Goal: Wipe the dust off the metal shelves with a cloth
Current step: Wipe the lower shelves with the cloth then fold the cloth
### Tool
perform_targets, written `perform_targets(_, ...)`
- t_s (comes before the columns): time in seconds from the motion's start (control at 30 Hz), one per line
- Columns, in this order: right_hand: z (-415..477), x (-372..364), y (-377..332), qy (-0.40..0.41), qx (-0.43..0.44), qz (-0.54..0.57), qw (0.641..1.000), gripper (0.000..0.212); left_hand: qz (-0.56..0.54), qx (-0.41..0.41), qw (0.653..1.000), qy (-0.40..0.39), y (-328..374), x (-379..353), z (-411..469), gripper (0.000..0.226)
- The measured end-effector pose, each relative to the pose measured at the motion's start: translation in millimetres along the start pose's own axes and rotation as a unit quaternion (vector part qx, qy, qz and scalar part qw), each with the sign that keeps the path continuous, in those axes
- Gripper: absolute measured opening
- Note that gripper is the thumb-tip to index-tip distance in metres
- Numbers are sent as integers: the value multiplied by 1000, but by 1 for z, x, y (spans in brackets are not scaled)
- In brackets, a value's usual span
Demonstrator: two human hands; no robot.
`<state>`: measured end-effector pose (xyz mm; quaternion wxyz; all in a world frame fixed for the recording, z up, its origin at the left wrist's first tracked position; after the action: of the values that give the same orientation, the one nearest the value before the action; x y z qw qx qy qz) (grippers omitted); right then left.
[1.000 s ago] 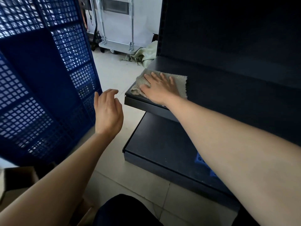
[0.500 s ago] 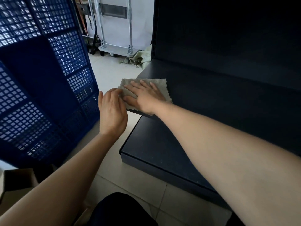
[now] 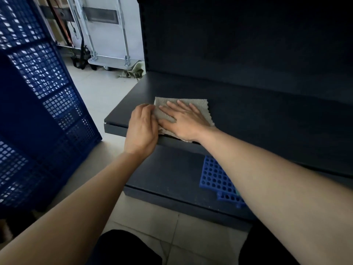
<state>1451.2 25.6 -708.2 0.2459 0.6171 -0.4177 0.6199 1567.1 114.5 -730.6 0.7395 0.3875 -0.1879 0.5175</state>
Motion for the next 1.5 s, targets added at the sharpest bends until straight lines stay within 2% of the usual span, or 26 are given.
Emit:
perform_targets(0.4, -42, 24, 139, 19, -158, -17, 987, 59, -44, -82, 989, -112, 79, -57, 49, 30)
perform_targets(0.5, -48, 25, 155, 27, -183, -14, 983, 59, -34, -97, 986, -130, 84, -66, 49, 30)
perform_targets(0.6, -46, 25, 151, 38, -181, -1, 983, 59, -39, -69, 989, -123, 79, -65, 50, 30)
perform_targets(0.67, -48, 31, 148, 49, -182, 102, 977, 56, -41, -53, 991, -120, 77, -64, 52, 30)
perform_targets(0.73, -56, 43, 149, 94, -197, 262, 940, 39, -30, -58, 992, -111, 77, -64, 53, 29)
perform_targets(0.77, -59, 49, 152, 138, -201, 299, 923, 30, -24, -62, 992, -103, 77, -65, 53, 28)
perform_targets(0.83, -64, 59, 163, 210, -218, 296, 906, 24, -20, -62, 994, -83, 84, -66, 53, 29)
perform_targets(0.9, -66, 66, 176, 242, -240, 290, 894, 22, -37, -83, 993, -78, 101, -70, 58, 37)
perform_targets(0.97, -68, 69, 190, 260, -261, 286, 884, 21, -62, -133, 981, -125, 129, -82, 64, 49)
perform_targets(1.03, -72, 70, 200, 270, -271, 283, 880, 21, -54, -176, 956, -228, 154, -102, 69, 59)
perform_targets(1.1, -75, 68, 206, 275, -266, 279, 881, 21, 8, -177, 928, -328, 165, -119, 71, 65)
perform_targets(1.17, -76, 67, 210, 271, -264, 276, 884, 24, 56, -157, 909, -383, 166, -127, 74, 65)
perform_targets(1.3, -73, 66, 214, 250, -265, 253, 896, 29, 72, -122, 904, -402, 156, -123, 75, 64)
perform_targets(1.5, -73, 59, 218, 184, -286, 212, 916, 40, 125, -30, 914, -386, 104, -88, 71, 68)
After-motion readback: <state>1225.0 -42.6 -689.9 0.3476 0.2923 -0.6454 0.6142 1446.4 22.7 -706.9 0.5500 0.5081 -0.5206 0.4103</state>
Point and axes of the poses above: each hand's wrist, its own z-axis towards the middle knuckle, its own x-axis out of the back of the hand, y = z × x, the point moved 1 cm from there along z, towards the middle knuckle, and after that the axes turned 14 degrees about -x, right-handed, at the moved point
